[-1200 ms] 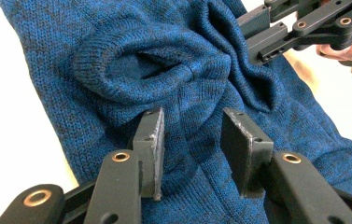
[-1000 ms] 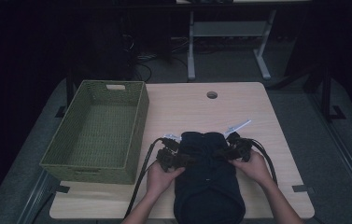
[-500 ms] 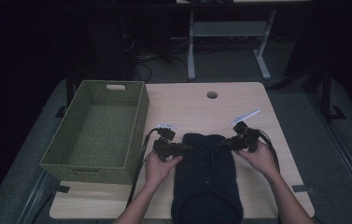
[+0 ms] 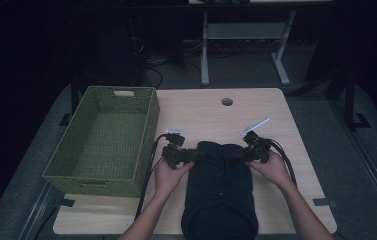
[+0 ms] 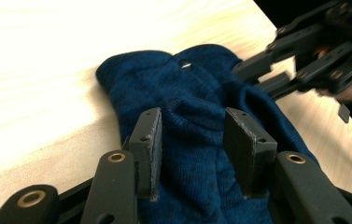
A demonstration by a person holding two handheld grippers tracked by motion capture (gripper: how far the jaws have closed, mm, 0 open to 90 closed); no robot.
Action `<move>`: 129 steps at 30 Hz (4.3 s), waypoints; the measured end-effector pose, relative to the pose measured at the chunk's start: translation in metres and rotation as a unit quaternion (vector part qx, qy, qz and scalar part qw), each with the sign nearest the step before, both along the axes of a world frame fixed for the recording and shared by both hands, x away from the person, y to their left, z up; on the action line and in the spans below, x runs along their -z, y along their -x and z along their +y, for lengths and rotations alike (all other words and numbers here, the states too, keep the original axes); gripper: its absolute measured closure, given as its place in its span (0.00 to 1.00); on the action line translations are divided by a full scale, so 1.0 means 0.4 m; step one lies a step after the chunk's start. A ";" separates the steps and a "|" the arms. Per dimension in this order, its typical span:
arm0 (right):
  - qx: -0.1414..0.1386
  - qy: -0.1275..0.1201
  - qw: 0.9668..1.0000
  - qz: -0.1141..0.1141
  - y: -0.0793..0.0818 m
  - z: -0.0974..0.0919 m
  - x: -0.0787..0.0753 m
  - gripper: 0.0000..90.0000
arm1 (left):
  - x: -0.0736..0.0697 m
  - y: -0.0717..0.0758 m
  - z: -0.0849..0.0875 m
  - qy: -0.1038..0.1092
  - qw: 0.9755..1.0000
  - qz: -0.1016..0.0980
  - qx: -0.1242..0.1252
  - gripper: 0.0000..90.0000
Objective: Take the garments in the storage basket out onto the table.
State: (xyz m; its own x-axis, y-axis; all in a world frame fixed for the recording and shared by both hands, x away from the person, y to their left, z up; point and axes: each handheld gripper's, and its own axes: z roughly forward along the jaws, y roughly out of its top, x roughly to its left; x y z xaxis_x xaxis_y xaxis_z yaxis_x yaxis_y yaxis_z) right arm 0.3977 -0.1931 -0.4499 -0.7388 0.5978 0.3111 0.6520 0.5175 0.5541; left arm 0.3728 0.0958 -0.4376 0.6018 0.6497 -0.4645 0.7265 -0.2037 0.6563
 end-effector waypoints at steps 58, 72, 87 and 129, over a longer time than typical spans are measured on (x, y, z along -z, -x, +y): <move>0.048 -0.010 0.999 0.000 -0.052 -0.075 -0.018 0.66 | 0.051 -0.034 0.008 -0.012 0.998 0.040 -0.042 0.57; 0.048 -0.001 0.998 0.033 -0.055 -0.070 0.017 0.74 | 0.074 -0.072 -0.004 -0.005 0.995 0.094 -0.026 0.59; 0.032 0.003 0.999 0.035 -0.045 -0.070 0.006 0.87 | 0.061 -0.069 -0.005 -0.014 0.997 0.069 -0.009 0.88; 0.066 -0.032 0.992 -0.104 -0.106 -0.096 -0.300 0.87 | -0.221 -0.168 -0.013 0.010 0.997 -0.074 -0.011 0.89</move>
